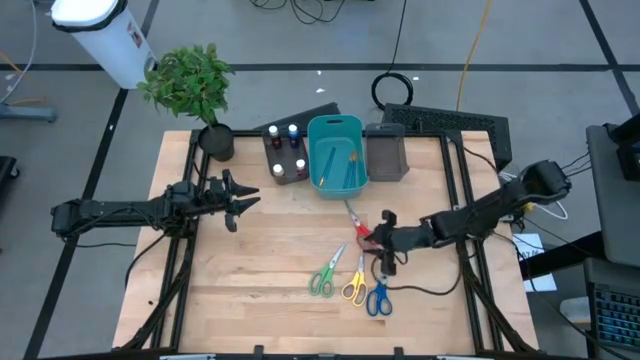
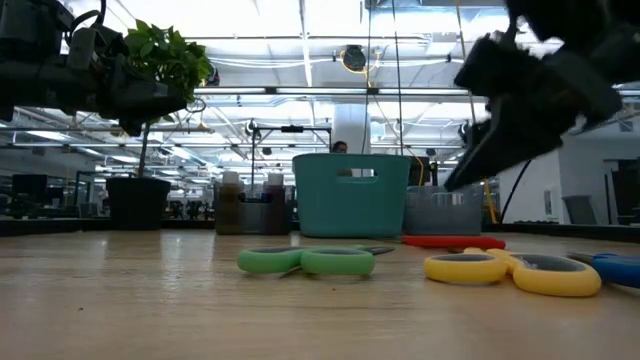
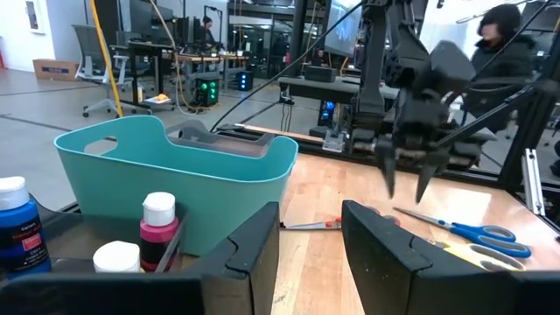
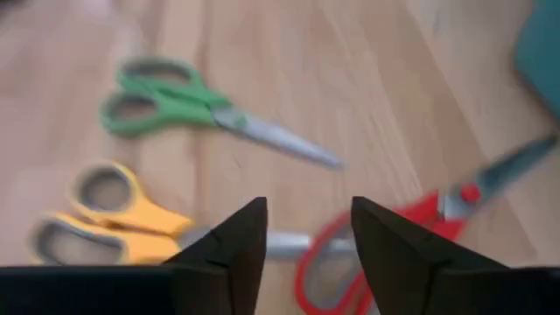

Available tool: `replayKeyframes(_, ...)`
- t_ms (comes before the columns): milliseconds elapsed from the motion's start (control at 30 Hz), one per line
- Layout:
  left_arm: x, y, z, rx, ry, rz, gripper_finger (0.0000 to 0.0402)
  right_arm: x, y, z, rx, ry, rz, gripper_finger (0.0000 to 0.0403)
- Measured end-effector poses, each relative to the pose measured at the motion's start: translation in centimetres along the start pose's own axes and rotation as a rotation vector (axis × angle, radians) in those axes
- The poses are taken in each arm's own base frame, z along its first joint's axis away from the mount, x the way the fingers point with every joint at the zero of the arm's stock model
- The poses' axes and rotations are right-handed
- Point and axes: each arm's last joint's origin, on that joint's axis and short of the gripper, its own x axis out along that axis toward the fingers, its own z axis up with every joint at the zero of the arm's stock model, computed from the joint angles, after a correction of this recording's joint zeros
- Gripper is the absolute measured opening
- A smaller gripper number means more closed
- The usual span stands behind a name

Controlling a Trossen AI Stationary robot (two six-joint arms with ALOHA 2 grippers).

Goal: Pick & Place Paint Supplies
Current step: Put the red scissor into the right black bin

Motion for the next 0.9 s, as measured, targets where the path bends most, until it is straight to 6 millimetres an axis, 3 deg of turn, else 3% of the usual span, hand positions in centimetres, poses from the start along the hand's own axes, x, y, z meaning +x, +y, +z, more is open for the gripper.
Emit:
replayKeyframes(133, 0.0, 0.0, 0.0, -0.001, 0.000, 0.000, 0.0131, 1.2, 0.0, -1.0, -0.003, 0.076, 0.003, 0.0171)
replayKeyframes(333, 0.0, 0.0, 0.0, 0.000, 0.000, 0.000, 0.0131, 2.8, -0.1, -2.4, 0.005, 0.169, -0.002, 0.0151)
replayKeyframes(600, 0.0, 0.0, 0.0, -0.001, 0.000, 0.000, 0.0131, 3.0, -0.5, -3.5, 0.036, 0.265, -0.072, 0.0119)
replayKeyframes(767, 0.0, 0.0, 0.0, -0.001, 0.000, 0.000, 0.0131, 2.8, -0.8, -4.1, 0.023, 0.328, -0.116, 0.0091)
replayKeyframes(900, 0.0, 0.0, 0.0, -0.001, 0.000, 0.000, 0.0131, 2.7, -1.0, -4.4, 0.021, 0.356, -0.132, 0.0041)
